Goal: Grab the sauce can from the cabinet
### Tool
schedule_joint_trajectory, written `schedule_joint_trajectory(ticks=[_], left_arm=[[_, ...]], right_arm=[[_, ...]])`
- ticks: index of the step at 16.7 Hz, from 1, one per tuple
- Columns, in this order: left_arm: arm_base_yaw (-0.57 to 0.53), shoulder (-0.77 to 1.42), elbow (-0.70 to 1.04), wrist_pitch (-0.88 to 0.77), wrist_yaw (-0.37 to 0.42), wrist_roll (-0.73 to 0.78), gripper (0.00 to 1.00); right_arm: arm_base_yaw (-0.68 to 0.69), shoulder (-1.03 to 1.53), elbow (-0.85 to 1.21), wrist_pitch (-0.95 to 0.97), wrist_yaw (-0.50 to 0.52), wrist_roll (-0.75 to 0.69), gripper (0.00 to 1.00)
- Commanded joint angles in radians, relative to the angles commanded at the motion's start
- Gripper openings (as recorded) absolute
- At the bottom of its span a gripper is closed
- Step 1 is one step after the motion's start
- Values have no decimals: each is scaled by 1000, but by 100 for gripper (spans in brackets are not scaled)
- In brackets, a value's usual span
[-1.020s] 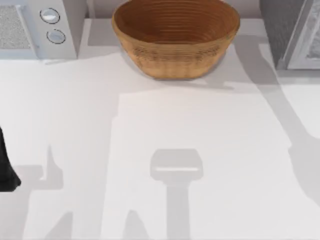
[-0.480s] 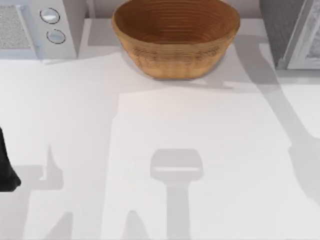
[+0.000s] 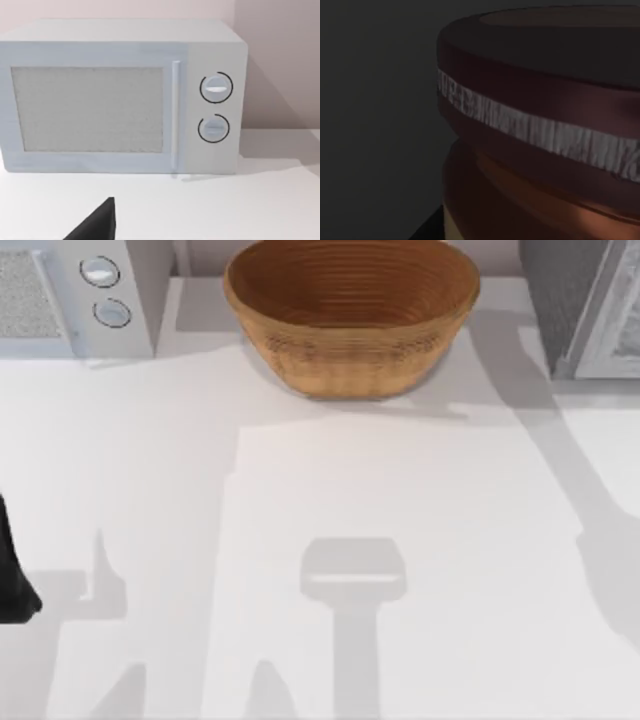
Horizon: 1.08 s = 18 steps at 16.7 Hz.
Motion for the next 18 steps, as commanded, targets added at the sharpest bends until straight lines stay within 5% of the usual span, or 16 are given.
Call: schedule_joint_trajectory(ticks=[8, 18], left_arm=[[0, 0, 0, 0, 0, 0, 100], [0, 0, 0, 0, 0, 0, 100]], right_arm=[[12, -16, -4, -10, 9, 1, 0], [248, -392, -122, -270, 240, 1, 0]])
